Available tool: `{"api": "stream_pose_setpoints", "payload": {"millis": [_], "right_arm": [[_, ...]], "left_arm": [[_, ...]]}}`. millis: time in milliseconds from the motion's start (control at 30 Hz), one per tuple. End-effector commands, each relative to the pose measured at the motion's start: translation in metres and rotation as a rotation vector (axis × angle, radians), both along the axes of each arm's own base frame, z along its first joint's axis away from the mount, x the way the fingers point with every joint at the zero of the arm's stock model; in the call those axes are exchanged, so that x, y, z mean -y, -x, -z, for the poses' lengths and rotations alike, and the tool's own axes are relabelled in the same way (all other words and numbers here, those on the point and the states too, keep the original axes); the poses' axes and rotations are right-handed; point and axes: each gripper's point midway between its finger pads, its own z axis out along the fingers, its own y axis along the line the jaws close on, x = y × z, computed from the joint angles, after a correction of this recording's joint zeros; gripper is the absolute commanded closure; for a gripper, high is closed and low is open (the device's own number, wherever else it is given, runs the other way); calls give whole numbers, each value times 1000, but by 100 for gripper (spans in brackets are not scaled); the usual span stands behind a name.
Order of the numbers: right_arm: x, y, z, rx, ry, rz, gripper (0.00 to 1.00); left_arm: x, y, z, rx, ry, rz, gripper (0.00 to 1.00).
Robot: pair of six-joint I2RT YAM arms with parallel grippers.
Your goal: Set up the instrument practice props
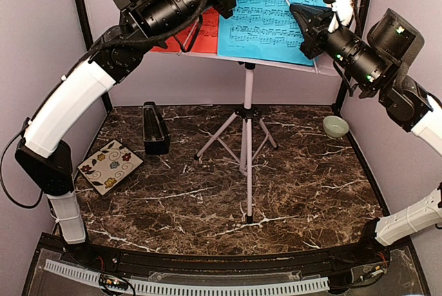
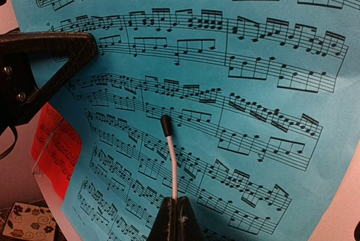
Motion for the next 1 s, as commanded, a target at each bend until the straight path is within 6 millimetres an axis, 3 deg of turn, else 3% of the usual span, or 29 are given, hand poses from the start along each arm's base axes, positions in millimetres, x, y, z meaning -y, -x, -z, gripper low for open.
{"api": "stream_pose_setpoints", "payload": {"millis": [0, 500, 967], "right_arm": [[-4, 6, -13, 46, -16, -43, 100], [-8, 5, -11, 50, -6, -58, 100], [-4, 20, -16, 115, -26, -108, 100]], "left_arm": [[-7, 13, -22, 84, 43, 27, 100], [16, 21, -19, 125, 56, 129, 100], [1, 21, -29, 113, 70, 126, 100]]}}
